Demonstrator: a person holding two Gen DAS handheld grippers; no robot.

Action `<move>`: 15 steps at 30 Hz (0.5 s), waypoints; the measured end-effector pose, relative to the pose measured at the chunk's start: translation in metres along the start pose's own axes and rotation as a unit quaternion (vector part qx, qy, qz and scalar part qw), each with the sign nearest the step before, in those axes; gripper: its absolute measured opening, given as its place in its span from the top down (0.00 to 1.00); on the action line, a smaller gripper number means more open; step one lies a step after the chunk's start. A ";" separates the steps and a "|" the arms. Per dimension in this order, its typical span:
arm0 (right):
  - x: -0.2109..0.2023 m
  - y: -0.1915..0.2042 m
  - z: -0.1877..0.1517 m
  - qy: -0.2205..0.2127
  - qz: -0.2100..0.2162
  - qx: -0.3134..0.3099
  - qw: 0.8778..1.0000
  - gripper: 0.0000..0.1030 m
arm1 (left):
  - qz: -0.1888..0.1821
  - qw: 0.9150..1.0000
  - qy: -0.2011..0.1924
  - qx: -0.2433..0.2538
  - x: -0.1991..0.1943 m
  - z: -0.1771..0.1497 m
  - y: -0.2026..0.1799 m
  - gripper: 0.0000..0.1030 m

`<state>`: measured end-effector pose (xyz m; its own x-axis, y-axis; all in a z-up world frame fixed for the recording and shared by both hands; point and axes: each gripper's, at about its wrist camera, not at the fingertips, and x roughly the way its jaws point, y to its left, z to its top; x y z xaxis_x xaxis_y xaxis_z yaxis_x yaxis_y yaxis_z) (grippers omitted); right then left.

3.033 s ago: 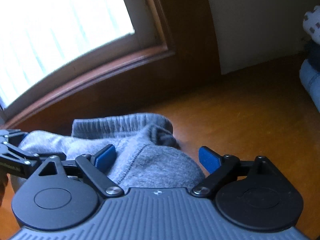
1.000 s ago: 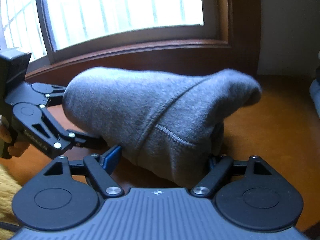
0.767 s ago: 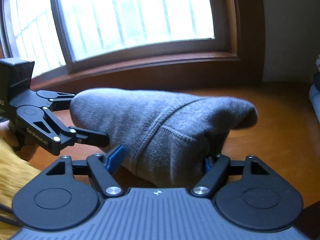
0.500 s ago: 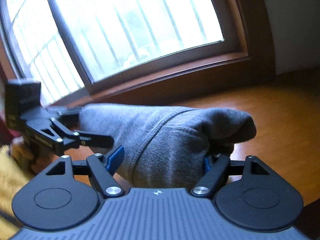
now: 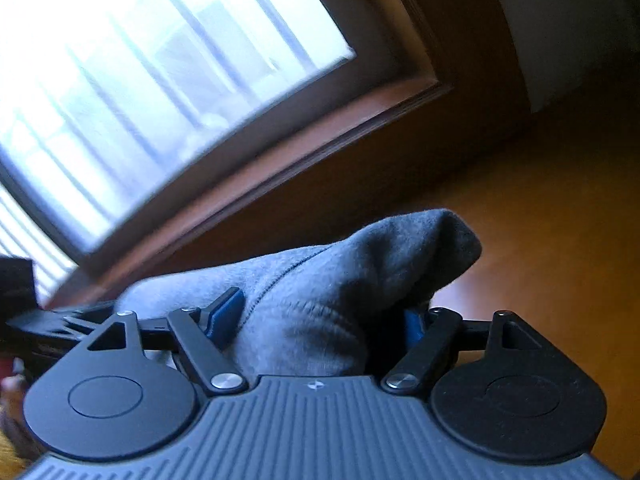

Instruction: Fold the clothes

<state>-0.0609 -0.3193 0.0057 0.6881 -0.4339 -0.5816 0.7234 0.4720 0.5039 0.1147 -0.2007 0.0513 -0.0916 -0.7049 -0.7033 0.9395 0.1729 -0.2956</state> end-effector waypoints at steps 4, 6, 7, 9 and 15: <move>0.032 -0.021 0.002 0.017 -0.020 0.026 0.999 0.15 | 0.000 1.000 -0.002 -0.025 0.019 0.005 0.011 0.00; 0.035 -0.029 0.000 0.015 -0.014 0.042 0.999 0.13 | -0.001 1.000 -0.010 -0.027 0.017 0.001 0.010 0.00; 0.034 -0.028 -0.002 0.011 -0.014 0.040 0.999 0.13 | 0.001 1.000 -0.014 -0.026 0.015 -0.001 0.009 0.00; 0.032 -0.027 -0.005 0.002 -0.014 0.034 0.999 0.12 | 0.007 0.999 -0.021 -0.025 0.011 -0.004 0.005 0.00; 0.001 -0.017 -0.009 -0.045 0.011 0.034 0.998 0.12 | 0.040 0.998 -0.046 -0.012 -0.022 -0.005 -0.012 0.00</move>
<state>-0.0727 -0.3208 -0.0089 0.7038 -0.4924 -0.5121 0.7083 0.4306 0.5593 0.1043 -0.1840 0.0673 0.0151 -0.7485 -0.6630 0.9347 0.2461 -0.2565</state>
